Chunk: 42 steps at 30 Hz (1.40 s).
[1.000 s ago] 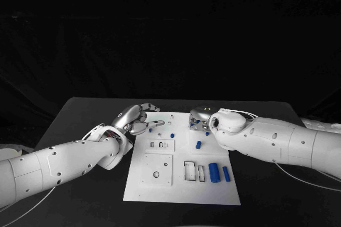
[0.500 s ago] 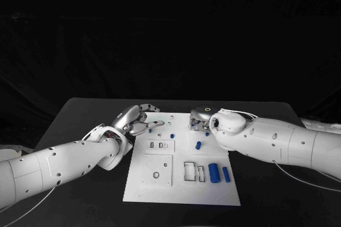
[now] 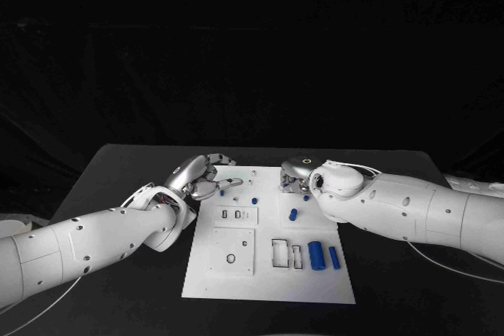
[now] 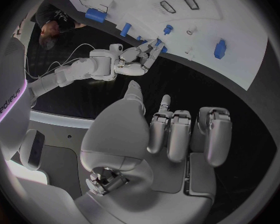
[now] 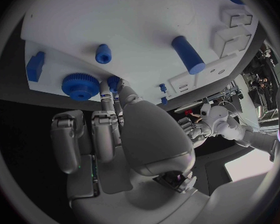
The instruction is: Assemble the parts on the task board
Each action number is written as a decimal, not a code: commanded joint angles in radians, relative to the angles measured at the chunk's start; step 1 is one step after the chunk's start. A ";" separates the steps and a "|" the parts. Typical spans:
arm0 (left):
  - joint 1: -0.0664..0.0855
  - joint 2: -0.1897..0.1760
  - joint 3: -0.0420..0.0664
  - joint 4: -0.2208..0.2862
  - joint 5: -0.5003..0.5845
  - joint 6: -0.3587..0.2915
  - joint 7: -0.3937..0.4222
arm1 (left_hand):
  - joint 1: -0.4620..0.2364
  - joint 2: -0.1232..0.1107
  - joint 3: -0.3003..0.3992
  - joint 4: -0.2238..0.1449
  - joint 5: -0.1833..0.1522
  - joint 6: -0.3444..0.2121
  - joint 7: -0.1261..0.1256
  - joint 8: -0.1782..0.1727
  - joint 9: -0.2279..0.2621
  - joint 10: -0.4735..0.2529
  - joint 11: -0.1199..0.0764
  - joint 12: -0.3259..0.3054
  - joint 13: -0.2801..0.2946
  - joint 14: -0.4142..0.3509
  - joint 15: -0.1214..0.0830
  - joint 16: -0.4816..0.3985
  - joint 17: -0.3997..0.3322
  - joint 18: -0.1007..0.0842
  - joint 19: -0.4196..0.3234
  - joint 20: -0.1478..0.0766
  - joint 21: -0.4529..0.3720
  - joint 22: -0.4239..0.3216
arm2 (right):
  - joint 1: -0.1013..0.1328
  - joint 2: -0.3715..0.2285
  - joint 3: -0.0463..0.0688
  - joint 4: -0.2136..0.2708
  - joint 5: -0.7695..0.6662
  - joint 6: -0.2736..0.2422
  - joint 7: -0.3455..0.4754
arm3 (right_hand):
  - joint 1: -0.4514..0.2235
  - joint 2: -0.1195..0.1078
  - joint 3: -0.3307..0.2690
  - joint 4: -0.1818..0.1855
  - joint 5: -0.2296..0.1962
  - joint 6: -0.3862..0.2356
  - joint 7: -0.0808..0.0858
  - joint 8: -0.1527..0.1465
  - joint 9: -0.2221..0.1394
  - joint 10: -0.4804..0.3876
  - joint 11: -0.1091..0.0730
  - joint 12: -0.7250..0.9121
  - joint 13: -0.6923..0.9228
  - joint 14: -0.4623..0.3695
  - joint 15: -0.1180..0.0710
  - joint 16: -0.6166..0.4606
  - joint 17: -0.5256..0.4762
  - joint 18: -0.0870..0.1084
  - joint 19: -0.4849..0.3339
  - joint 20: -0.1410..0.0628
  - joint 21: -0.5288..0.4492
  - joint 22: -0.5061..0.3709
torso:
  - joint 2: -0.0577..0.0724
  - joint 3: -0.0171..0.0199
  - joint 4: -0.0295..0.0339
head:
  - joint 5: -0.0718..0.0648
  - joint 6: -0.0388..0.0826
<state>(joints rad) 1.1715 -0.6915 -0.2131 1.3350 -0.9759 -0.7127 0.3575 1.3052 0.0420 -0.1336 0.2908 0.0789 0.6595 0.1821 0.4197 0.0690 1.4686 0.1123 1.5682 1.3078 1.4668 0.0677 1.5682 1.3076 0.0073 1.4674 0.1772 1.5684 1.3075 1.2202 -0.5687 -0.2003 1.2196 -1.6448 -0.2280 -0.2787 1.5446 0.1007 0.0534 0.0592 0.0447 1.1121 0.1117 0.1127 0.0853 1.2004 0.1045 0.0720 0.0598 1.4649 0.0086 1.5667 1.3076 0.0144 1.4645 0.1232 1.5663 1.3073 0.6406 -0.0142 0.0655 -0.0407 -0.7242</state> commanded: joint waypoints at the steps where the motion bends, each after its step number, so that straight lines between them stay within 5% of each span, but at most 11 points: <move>1: 0.001 0.001 0.001 0.002 -0.012 -0.008 0.001 | 0.007 0.002 -0.009 0.000 0.006 0.010 -0.002 -0.007 0.001 0.102 0.003 0.003 0.263 0.104 0.004 0.003 0.263 -0.007 0.103 0.009 0.002 0.263 | -0.004 -0.002 -0.002 0.003 -0.008 -0.026 0.025 | 0.008 0.004 0.010 -0.003 0.007 0.010 0.000 0.002 0.010 0.053 -0.044 -0.004 0.001 0.106 -0.006 0.004 0.263 -0.014 0.106 -0.009 0.004 0.263 | 0.000 0.0001 0.0002 | 0.001 0.000; 22: 0.001 -0.001 0.001 0.004 -0.020 -0.009 0.001 | 0.007 0.004 -0.011 0.000 0.006 0.016 -0.003 -0.009 0.001 0.102 0.002 0.003 0.263 0.104 0.003 0.003 0.263 -0.007 0.103 0.008 0.002 0.263 | -0.004 0.000 -0.001 0.004 0.048 -0.251 0.122 | 0.013 -0.004 0.021 -0.005 0.007 0.014 0.004 -0.003 0.011 0.055 -0.041 -0.011 0.000 0.106 -0.005 0.004 0.263 -0.014 0.106 -0.009 0.004 0.263 | 0.000 -0.0001 -0.0005 | 0.005 0.000; 42: 0.001 0.000 0.001 0.002 -0.030 -0.014 -0.002 | 0.007 0.006 -0.013 0.000 0.006 0.019 -0.003 -0.011 0.001 0.102 0.002 0.003 0.263 0.104 0.003 0.003 0.263 -0.007 0.103 0.008 0.002 0.263 | -0.002 0.097 0.018 -0.104 0.054 -0.294 0.159 | 0.008 -0.013 0.034 0.003 0.008 0.000 0.010 -0.021 0.007 0.032 -0.034 -0.013 -0.001 0.106 0.002 0.004 0.263 -0.014 0.106 -0.005 0.004 0.263 | 0.003 0.0001 0.0025 | 0.006 0.009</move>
<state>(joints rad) 1.1715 -0.6939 -0.2130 1.3350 -0.9973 -0.7169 0.3541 1.3051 0.0419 -0.1390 0.2906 0.0789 0.6702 0.1785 0.4135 0.0686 1.4687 0.1123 1.5682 1.3075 1.4668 0.0677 1.5682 1.3073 0.0074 1.4674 0.1772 1.5683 1.3075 1.2180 -0.4775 -0.1829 1.1256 -1.5857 -0.5030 -0.1392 1.5531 0.0967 0.0815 0.0641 0.0463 1.1182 0.1184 0.0947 0.0928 1.2019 0.1061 0.0589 0.0574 1.4649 0.0088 1.5667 1.3073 0.0145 1.4679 0.1198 1.5663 1.3077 0.6413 -0.0145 0.0666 -0.0342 -0.7166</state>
